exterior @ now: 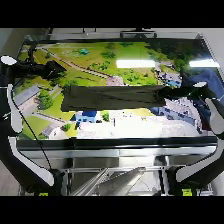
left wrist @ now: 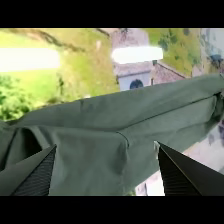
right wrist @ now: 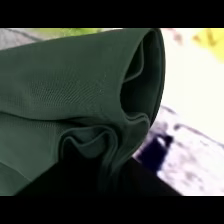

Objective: Fold the shirts.

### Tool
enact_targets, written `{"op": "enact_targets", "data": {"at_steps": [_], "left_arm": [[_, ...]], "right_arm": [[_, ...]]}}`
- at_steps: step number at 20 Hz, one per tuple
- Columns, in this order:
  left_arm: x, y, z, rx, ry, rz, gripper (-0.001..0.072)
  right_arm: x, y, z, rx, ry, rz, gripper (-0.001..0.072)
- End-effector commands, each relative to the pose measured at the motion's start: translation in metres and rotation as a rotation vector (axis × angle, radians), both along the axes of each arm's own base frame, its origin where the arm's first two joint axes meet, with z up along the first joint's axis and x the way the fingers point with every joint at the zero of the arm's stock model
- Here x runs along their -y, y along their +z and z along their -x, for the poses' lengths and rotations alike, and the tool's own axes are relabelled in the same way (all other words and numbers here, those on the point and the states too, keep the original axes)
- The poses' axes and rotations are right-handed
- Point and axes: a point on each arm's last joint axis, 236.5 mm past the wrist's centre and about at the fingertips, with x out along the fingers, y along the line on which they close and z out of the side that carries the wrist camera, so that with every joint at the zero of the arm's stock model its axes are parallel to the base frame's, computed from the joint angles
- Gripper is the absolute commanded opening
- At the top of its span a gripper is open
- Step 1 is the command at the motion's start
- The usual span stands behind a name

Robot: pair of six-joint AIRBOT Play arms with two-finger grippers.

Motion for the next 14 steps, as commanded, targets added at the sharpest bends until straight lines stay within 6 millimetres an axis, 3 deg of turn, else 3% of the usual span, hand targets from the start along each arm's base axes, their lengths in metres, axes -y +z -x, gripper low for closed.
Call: {"op": "enact_targets", "data": {"at_steps": [1,2,5,8,12,14], "left_arm": [[0.020,0.000,0.013,-0.028,-0.067,0.006,0.0688],[0.028,-0.001,0.015,-0.031,-0.085,0.005,0.0636],[0.060,-0.001,0.021,-0.016,-0.157,-0.003,0.0017],[0.121,-0.020,0.030,-0.055,-0.235,-0.002,-0.0001],[0.236,-0.072,0.054,-0.155,-0.302,0.006,0.0000],[0.285,-0.107,0.068,-0.199,-0.301,-0.013,-0.0001]], "right_arm": [[-0.018,-0.004,0.004,-0.016,0.053,-0.003,0.0064],[-0.019,-0.002,0.003,-0.011,0.056,-0.003,0.0019],[-0.023,0.021,-0.001,0.017,0.115,-0.022,0.0018],[-0.037,0.069,-0.007,0.067,0.172,-0.097,0.0018],[-0.066,0.155,-0.009,0.176,0.238,-0.262,0.0018],[-0.074,0.191,-0.008,0.236,0.252,-0.303,0.0019]]}}
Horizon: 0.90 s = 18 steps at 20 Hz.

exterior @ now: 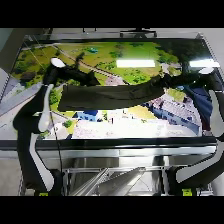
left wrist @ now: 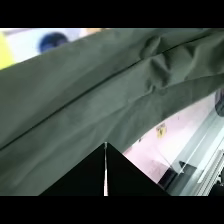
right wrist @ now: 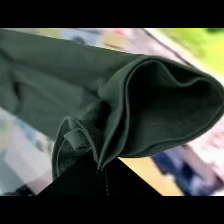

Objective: Fold the shirts.

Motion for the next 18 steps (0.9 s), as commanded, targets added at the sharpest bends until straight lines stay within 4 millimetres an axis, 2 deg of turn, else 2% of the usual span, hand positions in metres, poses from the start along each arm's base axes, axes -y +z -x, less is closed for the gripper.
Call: {"op": "enact_targets", "data": {"at_steps": [1,3,5,7,8,9,11,12,14,16,17,18], "left_arm": [[0.082,-0.061,0.027,-0.078,0.004,-0.063,-0.0001],[0.103,-0.094,0.044,-0.115,-0.003,-0.124,0.0000],[0.121,-0.107,0.051,-0.129,0.005,-0.125,0.0000],[0.135,-0.108,0.049,-0.101,0.002,-0.113,0.0001],[0.138,-0.102,0.045,-0.087,0.007,-0.103,0.0001],[0.143,-0.089,0.044,-0.084,0.012,-0.070,0.0001],[0.135,-0.050,0.034,-0.083,0.029,0.000,0.0002],[0.126,-0.023,0.032,-0.081,0.018,0.038,0.0002],[0.096,0.046,0.036,-0.081,-0.028,0.142,0.0003],[0.055,0.133,0.045,-0.052,-0.062,0.271,0.0003],[0.034,0.174,0.047,-0.013,-0.056,0.323,0.0002],[0.010,0.212,0.049,0.042,-0.036,0.362,0.0002]], "right_arm": [[-0.022,0.074,0.009,0.088,0.056,-0.132,0.0019],[-0.026,0.097,0.015,0.129,0.066,-0.140,0.0019],[-0.027,0.109,0.019,0.152,0.068,-0.134,0.0019],[-0.032,0.114,0.025,0.139,0.085,-0.148,0.0019],[-0.035,0.114,0.027,0.128,0.092,-0.154,0.0019],[-0.037,0.114,0.028,0.121,0.094,-0.156,0.0019],[-0.041,0.114,0.029,0.114,0.099,-0.159,0.0019],[-0.044,0.114,0.029,0.103,0.099,-0.164,0.0019],[-0.059,0.120,0.033,0.100,0.123,-0.193,0.0019],[-0.092,0.135,0.033,0.110,0.146,-0.266,0.0019],[-0.115,0.143,0.031,0.119,0.151,-0.299,0.0019],[-0.147,0.149,0.029,0.138,0.155,-0.323,0.0020]]}}
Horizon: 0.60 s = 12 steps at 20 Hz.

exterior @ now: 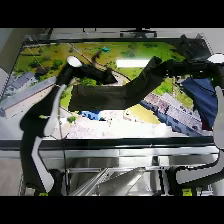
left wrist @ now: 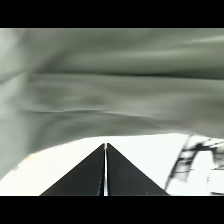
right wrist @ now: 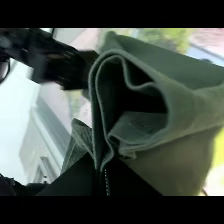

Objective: Fold the shirts.

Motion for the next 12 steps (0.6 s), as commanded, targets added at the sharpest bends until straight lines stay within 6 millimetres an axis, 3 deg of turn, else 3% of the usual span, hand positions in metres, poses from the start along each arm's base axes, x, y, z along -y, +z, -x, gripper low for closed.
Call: {"op": "enact_targets", "data": {"at_steps": [1,4,6,8,9,10,11,12], "left_arm": [[-0.072,0.130,0.025,0.122,-0.002,0.165,0.0002],[-0.136,0.186,0.027,0.265,0.120,0.144,0.0003],[-0.161,0.205,0.035,0.362,0.133,0.118,0.0003],[-0.173,0.208,0.046,0.419,0.095,0.090,0.0021],[-0.175,0.206,0.052,0.416,0.074,0.084,0.0021],[-0.175,0.204,0.055,0.410,0.062,0.090,0.0021],[-0.175,0.199,0.054,0.415,0.061,0.088,0.0020],[-0.175,0.193,0.055,0.413,0.058,0.090,0.0020]], "right_arm": [[-0.091,0.021,-0.004,0.031,0.010,-0.102,0.0020],[-0.214,-0.005,-0.005,0.058,-0.055,-0.098,0.0020],[-0.291,-0.051,-0.003,0.099,-0.172,-0.047,0.0019],[-0.343,-0.115,0.006,0.163,-0.327,0.058,0.0041],[-0.362,-0.142,0.019,0.178,-0.375,0.104,0.0270],[-0.381,-0.157,0.034,0.191,-0.364,0.123,0.0550],[-0.398,-0.162,0.046,0.222,-0.316,0.129,0.0655],[-0.408,-0.159,0.052,0.260,-0.266,0.131,0.0654]]}}
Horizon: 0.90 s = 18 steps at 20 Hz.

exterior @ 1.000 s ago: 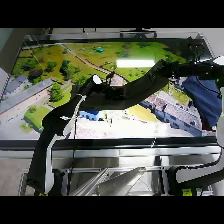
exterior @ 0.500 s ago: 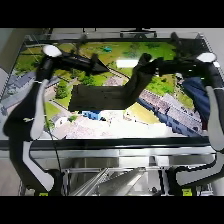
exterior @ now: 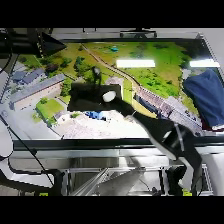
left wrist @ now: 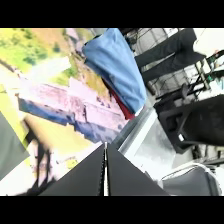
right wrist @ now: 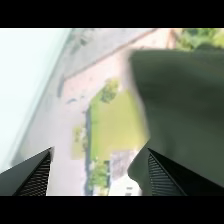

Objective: Fold the shirts.

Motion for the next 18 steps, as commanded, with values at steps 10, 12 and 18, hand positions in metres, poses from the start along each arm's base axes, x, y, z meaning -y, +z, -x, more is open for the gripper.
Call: {"op": "enact_targets", "data": {"at_steps": [10,12,18], "left_arm": [[-0.007,-0.040,0.008,-0.054,-0.008,0.009,0.0020],[-0.007,-0.040,0.008,-0.047,-0.010,0.006,0.0020],[-0.007,-0.041,0.009,-0.041,-0.015,0.002,0.0020]], "right_arm": [[0.168,0.028,-0.042,-0.143,0.227,0.183,0.0647],[0.236,0.009,-0.053,-0.302,0.172,0.223,0.0648],[0.292,-0.070,-0.068,-0.497,0.063,0.260,0.0648]]}}
